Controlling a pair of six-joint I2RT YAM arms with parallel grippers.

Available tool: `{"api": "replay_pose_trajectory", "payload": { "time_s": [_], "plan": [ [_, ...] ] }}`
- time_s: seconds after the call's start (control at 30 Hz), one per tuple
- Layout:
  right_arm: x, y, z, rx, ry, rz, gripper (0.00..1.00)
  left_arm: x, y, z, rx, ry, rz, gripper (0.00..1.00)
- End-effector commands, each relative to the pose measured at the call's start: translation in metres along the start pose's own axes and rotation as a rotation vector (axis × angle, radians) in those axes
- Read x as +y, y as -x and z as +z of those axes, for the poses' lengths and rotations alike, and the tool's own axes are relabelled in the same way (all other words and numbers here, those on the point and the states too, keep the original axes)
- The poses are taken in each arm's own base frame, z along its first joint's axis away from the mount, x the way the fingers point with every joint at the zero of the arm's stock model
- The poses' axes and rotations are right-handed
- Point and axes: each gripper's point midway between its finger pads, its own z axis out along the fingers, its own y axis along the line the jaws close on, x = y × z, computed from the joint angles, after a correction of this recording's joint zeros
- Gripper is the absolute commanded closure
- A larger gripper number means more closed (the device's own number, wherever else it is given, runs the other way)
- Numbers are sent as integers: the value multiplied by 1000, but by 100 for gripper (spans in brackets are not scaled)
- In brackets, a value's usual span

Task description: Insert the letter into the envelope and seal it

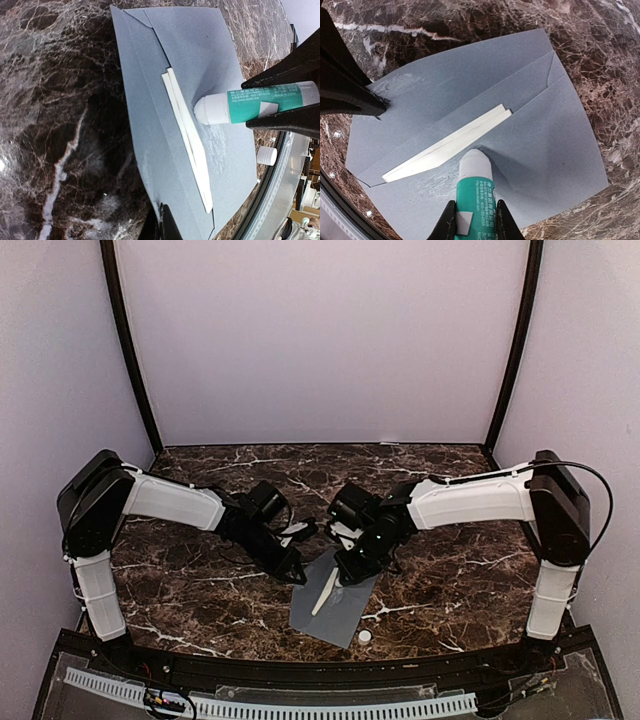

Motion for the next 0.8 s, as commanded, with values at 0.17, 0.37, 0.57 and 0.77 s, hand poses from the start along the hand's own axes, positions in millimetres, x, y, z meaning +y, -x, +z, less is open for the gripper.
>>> {"api": "replay_pose_trajectory", "payload": {
  "time_s": [0.17, 0.37, 0.57, 0.77],
  "plan": [
    [-35, -18, 13, 77, -128, 20, 100, -4, -2, 0, 9, -19, 13, 100],
    [-24, -30, 8, 102, -82, 17, 100, -3, -2, -1, 7, -15, 12, 100],
    [-10, -51, 11, 156, -57, -2, 100, -1, -2, 0, 8, 1, 8, 100],
    [5, -66, 13, 193, -24, -20, 100, 1, -3, 1, 12, 4, 1, 100]
  ]
}}
